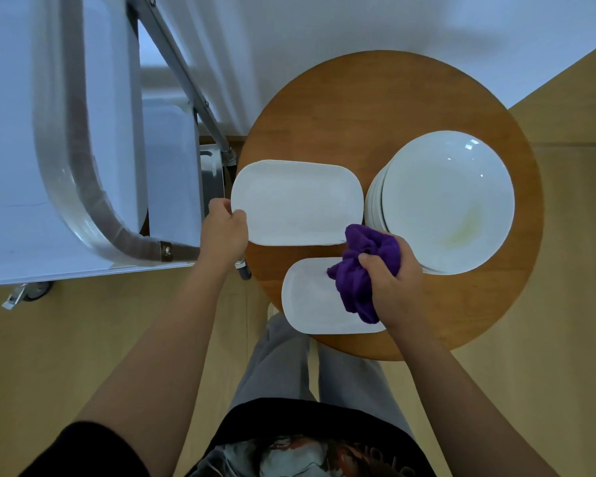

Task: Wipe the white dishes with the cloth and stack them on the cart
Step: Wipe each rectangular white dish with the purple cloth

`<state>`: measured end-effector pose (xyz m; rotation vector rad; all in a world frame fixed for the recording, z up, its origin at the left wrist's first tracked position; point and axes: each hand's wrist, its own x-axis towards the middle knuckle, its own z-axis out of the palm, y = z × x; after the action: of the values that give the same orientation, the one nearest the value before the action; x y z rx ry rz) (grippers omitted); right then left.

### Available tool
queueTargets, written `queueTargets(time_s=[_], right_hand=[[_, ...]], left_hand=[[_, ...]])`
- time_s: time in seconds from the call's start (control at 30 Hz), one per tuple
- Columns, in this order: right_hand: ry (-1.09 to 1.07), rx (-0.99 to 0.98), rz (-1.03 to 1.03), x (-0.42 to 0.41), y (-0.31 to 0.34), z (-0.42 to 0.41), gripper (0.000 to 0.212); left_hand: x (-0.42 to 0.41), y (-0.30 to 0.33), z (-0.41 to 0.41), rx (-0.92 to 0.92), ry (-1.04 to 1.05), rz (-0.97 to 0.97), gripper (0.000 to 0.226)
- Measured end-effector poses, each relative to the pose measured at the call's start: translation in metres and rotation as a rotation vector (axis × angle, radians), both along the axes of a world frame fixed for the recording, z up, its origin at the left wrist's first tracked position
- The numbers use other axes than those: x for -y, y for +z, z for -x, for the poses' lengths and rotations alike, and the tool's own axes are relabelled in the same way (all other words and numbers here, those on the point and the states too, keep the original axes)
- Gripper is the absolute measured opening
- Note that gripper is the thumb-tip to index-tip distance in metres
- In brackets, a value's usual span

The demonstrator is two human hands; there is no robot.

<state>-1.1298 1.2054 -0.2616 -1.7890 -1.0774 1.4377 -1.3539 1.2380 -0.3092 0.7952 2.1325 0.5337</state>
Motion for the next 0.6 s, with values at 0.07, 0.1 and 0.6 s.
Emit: queueTargets(time_s=[0.07,0.1,0.6], right_hand=[[-0.009,-0.018,0.001,0.000,0.002,0.001,0.038],[-0.010,-0.024,0.002,0.000,0.002,0.001,0.038],[-0.078,0.116,-0.251,-0.009,0.025,0.016,0.040]], left_hand=[[0.005,-0.001,-0.001,0.139,0.039,-0.027,0.020],[0.006,-0.001,-0.003,0.181,0.080,-0.042,0.016],[0.028,0.035,-0.003,0.722,0.564,-0.135,0.029]])
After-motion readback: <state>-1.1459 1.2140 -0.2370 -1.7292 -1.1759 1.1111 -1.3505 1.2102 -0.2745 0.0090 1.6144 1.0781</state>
